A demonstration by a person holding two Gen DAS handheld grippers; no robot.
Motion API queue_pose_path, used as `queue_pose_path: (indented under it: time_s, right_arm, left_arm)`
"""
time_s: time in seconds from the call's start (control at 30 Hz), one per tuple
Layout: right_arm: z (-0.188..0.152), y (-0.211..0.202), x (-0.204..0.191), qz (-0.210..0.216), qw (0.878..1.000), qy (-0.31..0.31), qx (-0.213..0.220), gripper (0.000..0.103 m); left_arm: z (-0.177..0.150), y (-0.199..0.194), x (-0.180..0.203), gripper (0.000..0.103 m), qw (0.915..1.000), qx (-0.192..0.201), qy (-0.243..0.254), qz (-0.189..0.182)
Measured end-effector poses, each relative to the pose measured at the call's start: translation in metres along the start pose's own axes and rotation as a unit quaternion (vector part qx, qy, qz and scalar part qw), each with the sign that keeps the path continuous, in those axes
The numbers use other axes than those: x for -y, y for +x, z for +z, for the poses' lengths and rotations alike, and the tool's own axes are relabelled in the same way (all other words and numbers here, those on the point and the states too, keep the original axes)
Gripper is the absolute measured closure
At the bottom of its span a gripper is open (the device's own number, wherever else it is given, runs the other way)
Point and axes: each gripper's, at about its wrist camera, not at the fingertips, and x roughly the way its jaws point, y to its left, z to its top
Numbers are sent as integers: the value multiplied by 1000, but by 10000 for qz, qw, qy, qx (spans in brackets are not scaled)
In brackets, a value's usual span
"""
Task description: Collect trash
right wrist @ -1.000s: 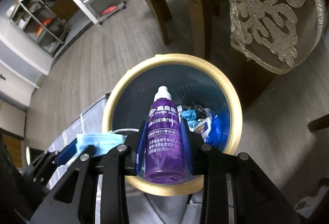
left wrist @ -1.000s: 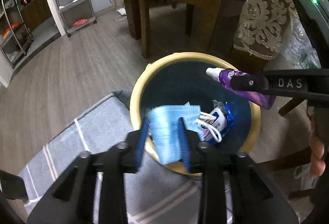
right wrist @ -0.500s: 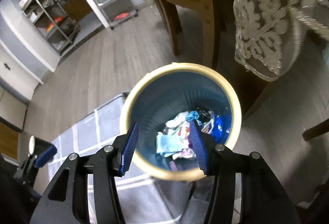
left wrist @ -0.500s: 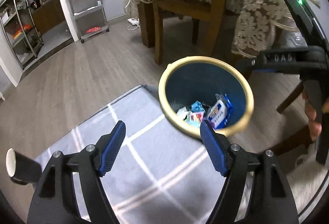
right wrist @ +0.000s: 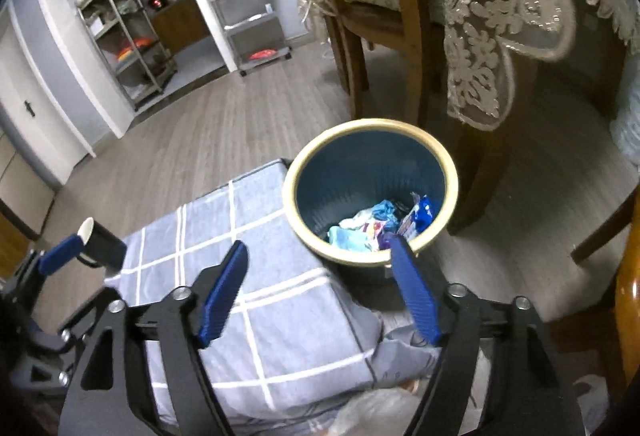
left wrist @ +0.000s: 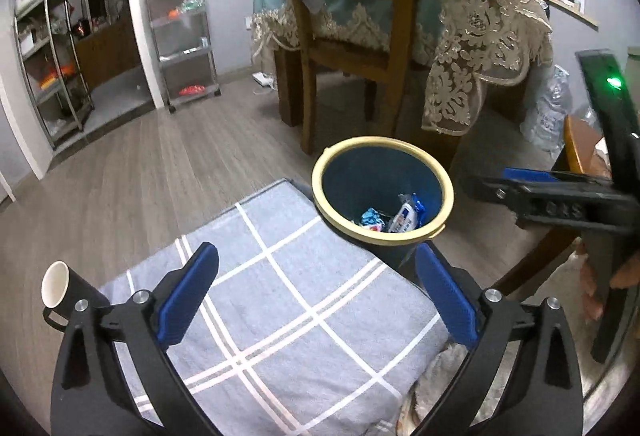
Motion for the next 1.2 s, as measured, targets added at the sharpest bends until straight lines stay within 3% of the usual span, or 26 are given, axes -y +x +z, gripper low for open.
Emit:
queue_pose_path:
  time_s: [0.07, 0.33, 1.2]
  right_arm:
    - [-7, -6, -5, -184, 9996, -85, 184, 8]
    - [-13, 3, -11, -861, 9958, -153, 255, 5]
    - [-14, 4, -16, -960, 9948, -222, 274, 5]
  left_arm:
    - [-4, -1, -3, 6, 9999, 72, -62, -80]
    - [-12, 9, -14, 6, 9995, 90, -45, 284]
    - [-15, 14, -18, 6, 9995, 58, -100, 278]
